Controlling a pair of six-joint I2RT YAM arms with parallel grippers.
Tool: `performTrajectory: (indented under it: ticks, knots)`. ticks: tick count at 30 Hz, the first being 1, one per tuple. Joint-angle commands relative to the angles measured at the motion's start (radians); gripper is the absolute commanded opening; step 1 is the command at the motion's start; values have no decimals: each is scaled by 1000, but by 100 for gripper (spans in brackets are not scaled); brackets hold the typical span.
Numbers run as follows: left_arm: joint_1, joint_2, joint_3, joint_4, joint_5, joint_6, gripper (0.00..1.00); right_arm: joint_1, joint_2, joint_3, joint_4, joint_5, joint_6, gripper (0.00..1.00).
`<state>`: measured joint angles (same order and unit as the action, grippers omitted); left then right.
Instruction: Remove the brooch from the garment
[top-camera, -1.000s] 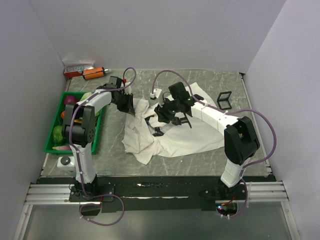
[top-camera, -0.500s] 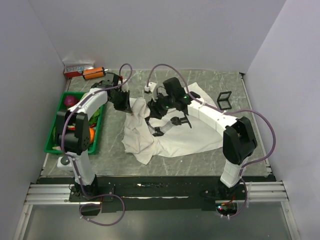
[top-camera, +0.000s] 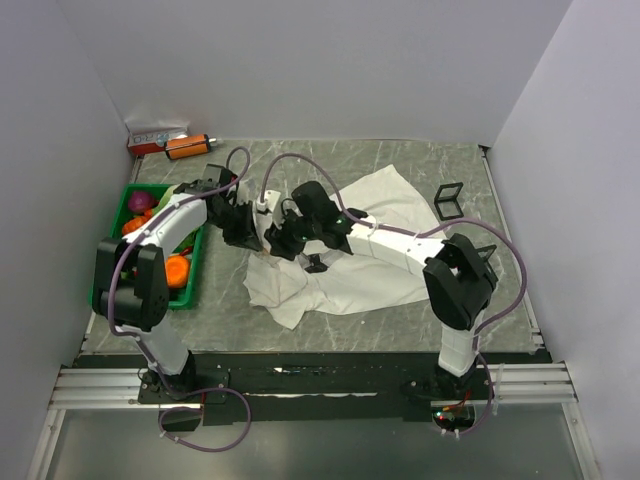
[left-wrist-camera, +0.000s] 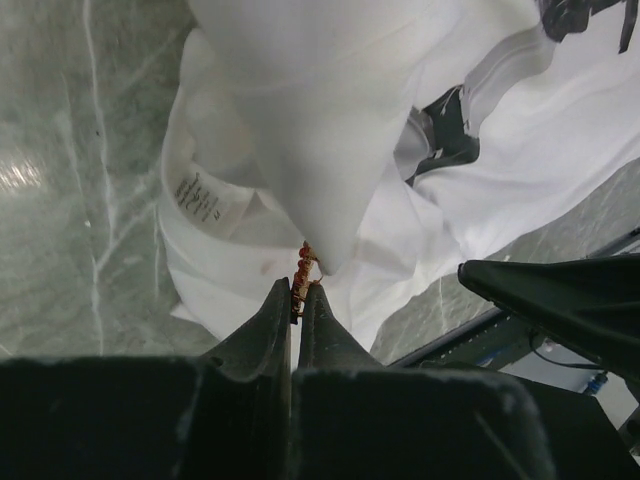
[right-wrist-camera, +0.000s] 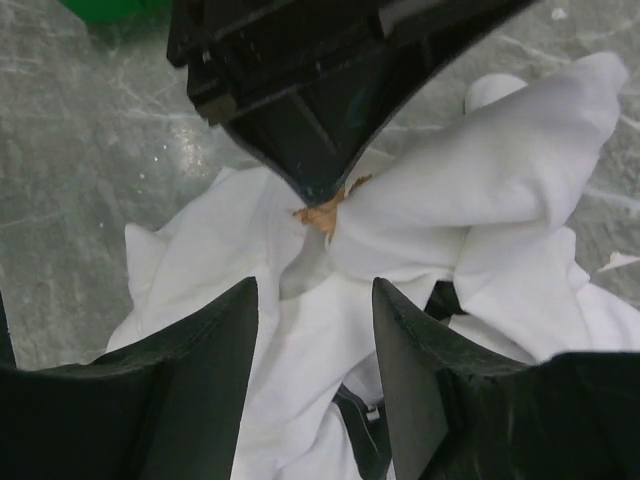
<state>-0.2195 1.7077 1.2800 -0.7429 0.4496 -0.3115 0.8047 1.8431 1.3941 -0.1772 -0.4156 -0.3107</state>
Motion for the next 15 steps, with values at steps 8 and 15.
performTrajectory:
  ticks: [8,15]
  knots:
    - [12,-117,-96,-16,96,21,1,22,137,83,67,0,41,56]
    - [17,-161,-146,-9,169,124,1,24,166,72,62,-28,76,40]
